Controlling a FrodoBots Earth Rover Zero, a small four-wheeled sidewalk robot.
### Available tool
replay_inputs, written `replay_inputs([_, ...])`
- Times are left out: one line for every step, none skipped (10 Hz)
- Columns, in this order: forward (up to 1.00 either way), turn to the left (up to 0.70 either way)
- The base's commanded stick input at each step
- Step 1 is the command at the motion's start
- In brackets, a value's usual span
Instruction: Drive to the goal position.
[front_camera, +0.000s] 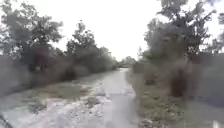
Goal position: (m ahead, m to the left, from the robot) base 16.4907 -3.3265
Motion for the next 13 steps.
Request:
replay_inputs([1.00,0.00])
replay_inputs([1.00,0.00])
replay_inputs([1.00,0.00])
replay_inputs([1.00,0.00])
replay_inputs([1.00,0.00])
replay_inputs([1.00,0.00])
replay_inputs([1.00,-0.23])
replay_inputs([1.00,-0.27])
replay_inputs([1.00,-0.27])
replay_inputs([1.00,-0.27])
replay_inputs([1.00,-0.27])
replay_inputs([1.00,-0.27])
replay_inputs([1.00,-0.07])
